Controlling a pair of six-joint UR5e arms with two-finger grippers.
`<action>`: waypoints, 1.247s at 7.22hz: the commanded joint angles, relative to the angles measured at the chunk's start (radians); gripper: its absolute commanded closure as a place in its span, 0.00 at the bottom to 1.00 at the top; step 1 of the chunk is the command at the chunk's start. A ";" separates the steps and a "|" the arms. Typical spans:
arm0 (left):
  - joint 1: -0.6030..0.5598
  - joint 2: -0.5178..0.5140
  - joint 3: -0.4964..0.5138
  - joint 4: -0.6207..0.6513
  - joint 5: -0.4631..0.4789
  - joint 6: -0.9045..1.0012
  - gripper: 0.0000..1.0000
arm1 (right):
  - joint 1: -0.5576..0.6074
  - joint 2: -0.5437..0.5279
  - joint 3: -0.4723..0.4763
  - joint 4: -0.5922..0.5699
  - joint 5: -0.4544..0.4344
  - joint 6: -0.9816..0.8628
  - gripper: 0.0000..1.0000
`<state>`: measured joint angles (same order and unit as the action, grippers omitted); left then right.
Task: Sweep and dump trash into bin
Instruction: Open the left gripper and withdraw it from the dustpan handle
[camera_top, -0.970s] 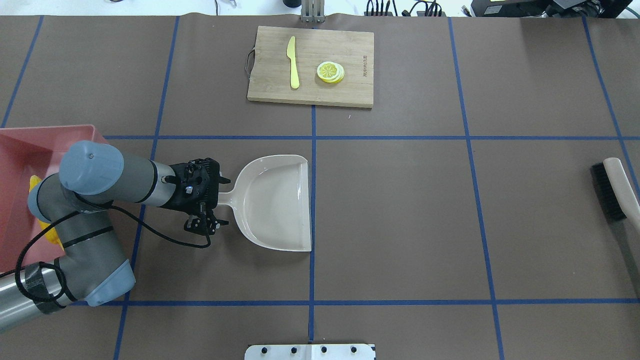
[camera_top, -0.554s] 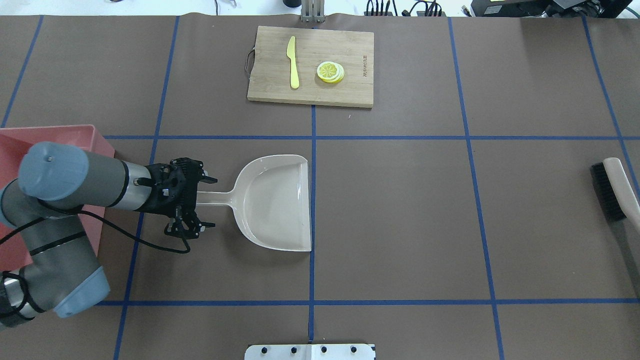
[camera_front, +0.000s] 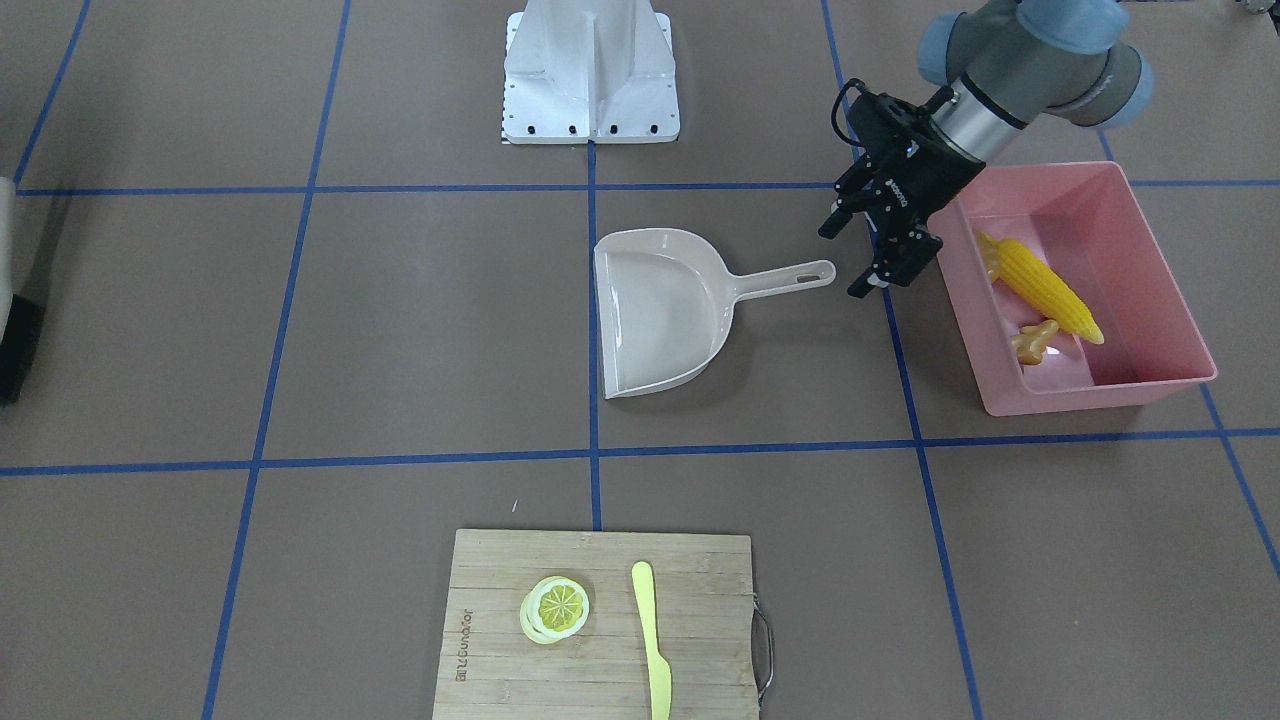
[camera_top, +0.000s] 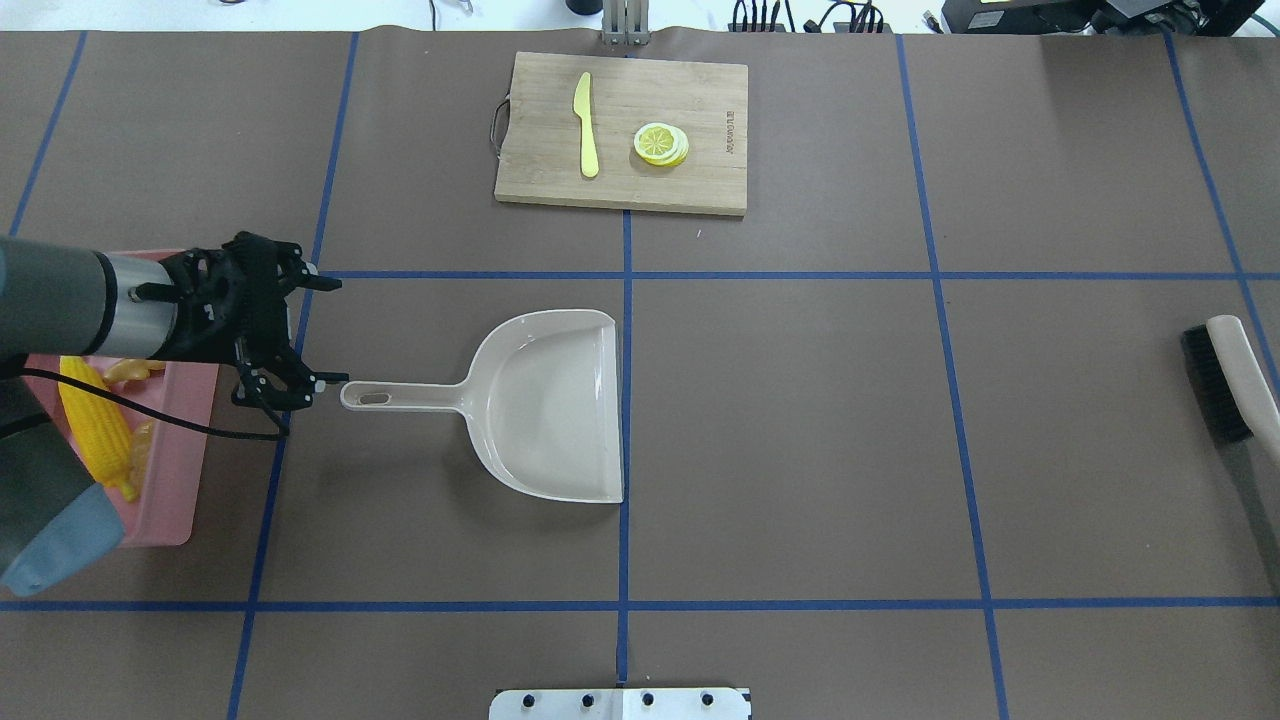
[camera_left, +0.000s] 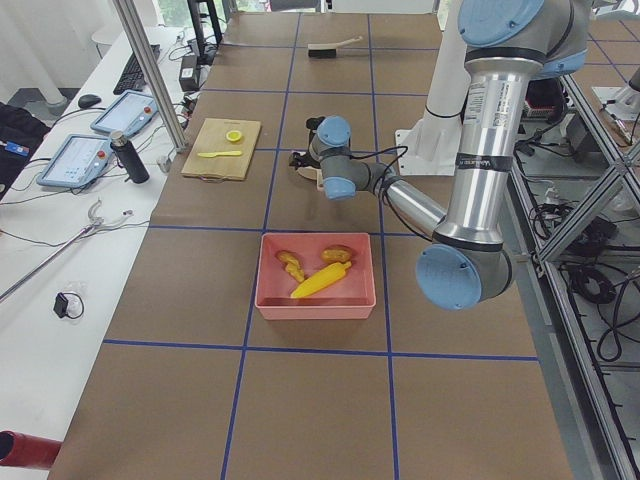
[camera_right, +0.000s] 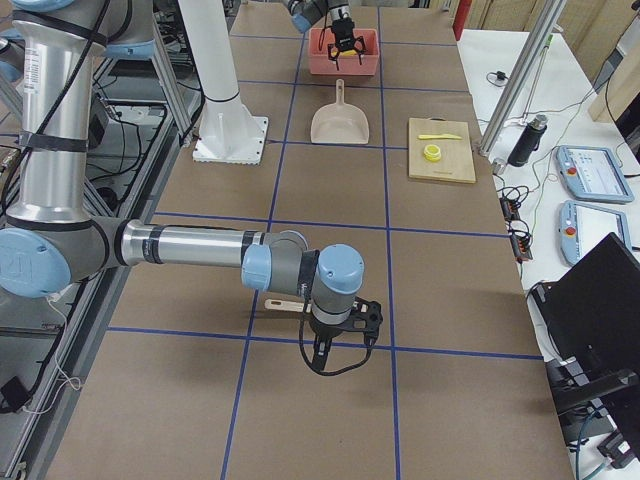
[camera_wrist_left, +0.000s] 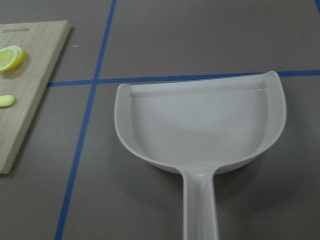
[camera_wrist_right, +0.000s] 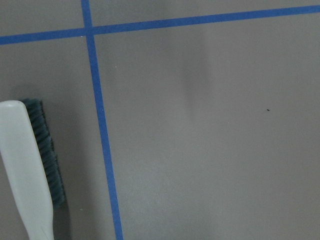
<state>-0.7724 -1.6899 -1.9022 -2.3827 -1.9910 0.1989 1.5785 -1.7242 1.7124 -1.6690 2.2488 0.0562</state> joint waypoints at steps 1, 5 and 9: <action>-0.096 0.053 0.024 0.003 0.018 -0.130 0.01 | 0.000 0.001 0.001 0.000 0.002 0.001 0.00; -0.304 0.033 0.141 0.184 -0.216 -0.411 0.01 | 0.000 0.008 0.000 0.000 0.002 0.001 0.00; -0.632 0.085 0.138 0.491 -0.454 -0.395 0.01 | 0.000 0.012 0.000 0.000 0.002 0.000 0.00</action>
<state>-1.3287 -1.6348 -1.7646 -1.9580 -2.3845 -0.1996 1.5785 -1.7133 1.7109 -1.6690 2.2493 0.0561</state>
